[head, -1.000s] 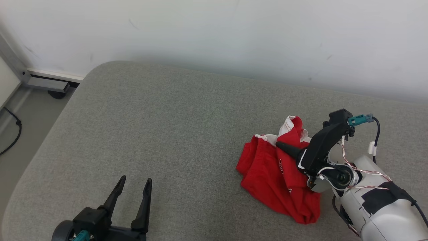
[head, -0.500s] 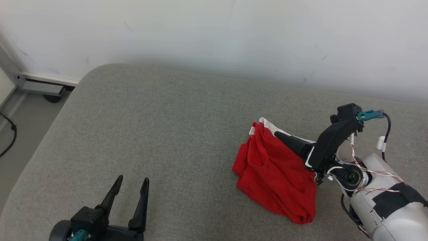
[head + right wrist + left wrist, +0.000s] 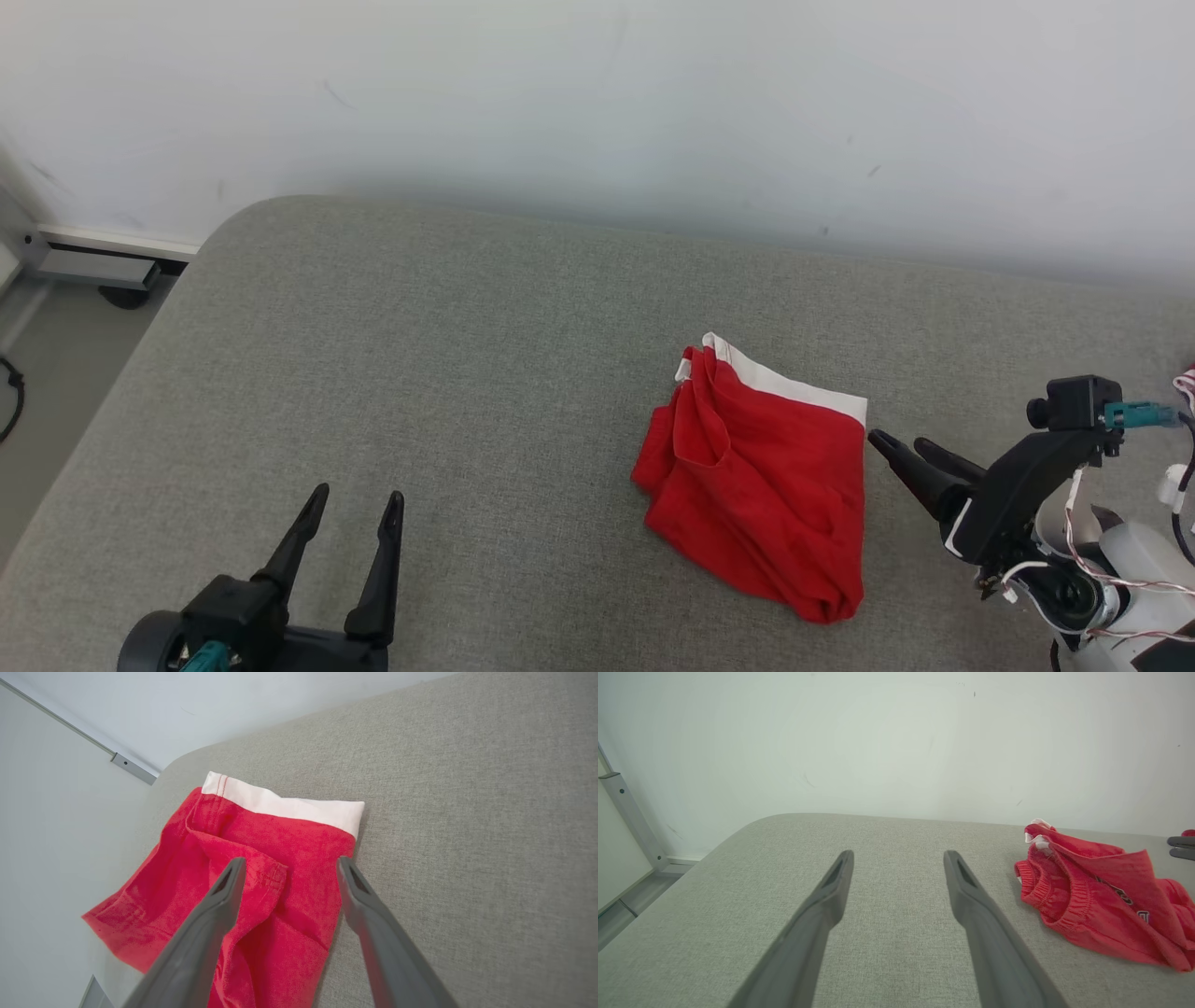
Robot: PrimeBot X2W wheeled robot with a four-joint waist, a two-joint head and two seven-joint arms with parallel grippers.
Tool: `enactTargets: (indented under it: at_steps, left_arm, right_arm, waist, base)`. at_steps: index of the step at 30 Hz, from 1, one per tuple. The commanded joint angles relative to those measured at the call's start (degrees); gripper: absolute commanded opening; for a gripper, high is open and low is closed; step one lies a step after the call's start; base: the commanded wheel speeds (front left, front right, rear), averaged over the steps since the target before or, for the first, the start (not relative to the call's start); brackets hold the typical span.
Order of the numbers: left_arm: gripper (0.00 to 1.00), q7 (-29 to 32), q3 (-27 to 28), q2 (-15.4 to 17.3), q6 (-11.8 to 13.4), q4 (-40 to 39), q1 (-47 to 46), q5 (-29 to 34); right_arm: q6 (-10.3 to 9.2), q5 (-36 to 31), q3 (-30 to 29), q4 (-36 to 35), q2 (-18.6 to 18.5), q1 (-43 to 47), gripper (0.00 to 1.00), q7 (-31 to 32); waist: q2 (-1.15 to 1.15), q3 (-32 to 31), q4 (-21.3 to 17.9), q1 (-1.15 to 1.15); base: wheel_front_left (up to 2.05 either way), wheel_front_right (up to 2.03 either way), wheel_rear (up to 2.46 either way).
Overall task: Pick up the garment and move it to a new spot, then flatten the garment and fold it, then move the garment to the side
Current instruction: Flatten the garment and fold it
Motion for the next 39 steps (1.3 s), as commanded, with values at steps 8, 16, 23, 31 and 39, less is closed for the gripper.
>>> enactTargets:
  at_steps: [8,16,23,31,39]
  left_arm:
    - [1.0,0.88,-0.41,0.86,0.52,-1.53,0.94,0.31]
    - [1.0,0.75,-0.98,1.08,0.27,-1.52,0.76,-0.15]
    - [1.0,0.84,-1.43,1.19,0.48,-1.4,0.59,-0.4]
    - [1.0,0.88,-1.69,1.44,0.87,-1.25,0.27,-0.61]
    - [1.0,0.62,-1.72,1.48,1.5,-1.51,1.03,-0.98]
  right_arm:
    - [-0.03,-7.3,-0.17,2.59,0.3,0.97,1.0,-3.62]
    - [-0.03,-4.51,-1.29,3.91,4.51,1.08,1.0,-3.42]
    - [-0.03,-2.98,-1.48,7.16,6.62,0.07,1.0,-3.79]
    - [-0.03,-1.59,-0.48,9.15,7.43,-1.08,1.0,-4.86]
    - [-0.03,-2.64,-0.91,6.54,3.42,0.42,1.0,-9.88]
  waist:
    - [0.0,-0.33,-0.37,0.01]
    - [0.0,-0.11,0.93,0.01]
    - [0.0,0.08,2.13,0.01]
    - [0.0,-0.13,2.99,0.01]
    - [0.0,-0.22,2.45,0.01]
  base:
    - [0.0,0.0,0.0]
    - [0.0,0.0,0.0]
    - [0.0,0.0,0.0]
    - [0.0,0.0,0.0]
    - [0.0,0.0,0.0]
